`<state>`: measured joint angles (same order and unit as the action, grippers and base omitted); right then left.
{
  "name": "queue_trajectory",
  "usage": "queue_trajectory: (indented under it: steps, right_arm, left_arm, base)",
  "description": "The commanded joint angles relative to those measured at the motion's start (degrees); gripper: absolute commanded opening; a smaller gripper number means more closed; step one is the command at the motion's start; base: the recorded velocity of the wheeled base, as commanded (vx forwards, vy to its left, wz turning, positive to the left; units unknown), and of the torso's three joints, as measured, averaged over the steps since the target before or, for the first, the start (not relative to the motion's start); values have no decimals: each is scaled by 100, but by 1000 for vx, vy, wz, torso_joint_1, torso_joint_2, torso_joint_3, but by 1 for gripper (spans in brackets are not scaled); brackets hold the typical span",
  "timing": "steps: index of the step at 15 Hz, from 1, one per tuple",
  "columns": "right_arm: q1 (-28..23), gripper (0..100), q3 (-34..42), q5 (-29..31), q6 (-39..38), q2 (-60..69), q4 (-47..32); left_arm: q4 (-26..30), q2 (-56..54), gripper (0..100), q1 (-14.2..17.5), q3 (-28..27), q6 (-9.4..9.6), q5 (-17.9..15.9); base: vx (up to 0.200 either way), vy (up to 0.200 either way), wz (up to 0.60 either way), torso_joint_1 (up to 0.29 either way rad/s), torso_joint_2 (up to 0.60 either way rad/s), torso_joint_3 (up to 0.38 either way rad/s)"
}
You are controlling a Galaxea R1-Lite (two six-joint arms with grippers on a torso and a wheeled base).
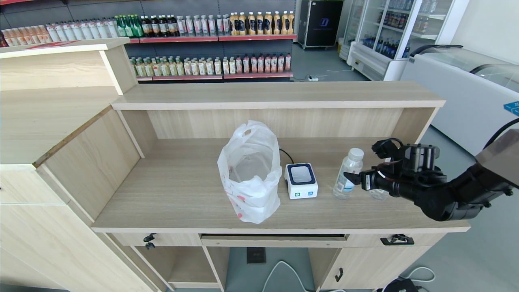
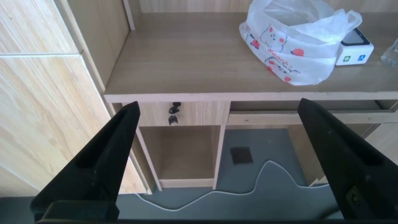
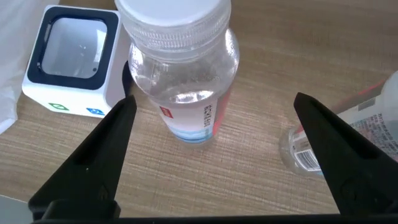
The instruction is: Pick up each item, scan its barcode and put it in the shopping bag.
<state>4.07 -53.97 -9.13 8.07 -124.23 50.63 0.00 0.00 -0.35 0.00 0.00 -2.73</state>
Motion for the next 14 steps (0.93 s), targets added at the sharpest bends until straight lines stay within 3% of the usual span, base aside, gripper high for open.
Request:
queue_trajectory:
  steps: [1, 14]
  right_arm:
    - [41, 100, -114, -36, 28, -101, 0]
    - [129, 100, -509, -282, 151, -444, 0]
  left_arm:
    - [0, 9, 100, 0, 0, 0, 1]
    - [0, 9, 100, 0, 0, 0, 1]
  base:
    - [0, 0, 0, 0, 0, 0]
    - [0, 0, 0, 0, 0, 0]
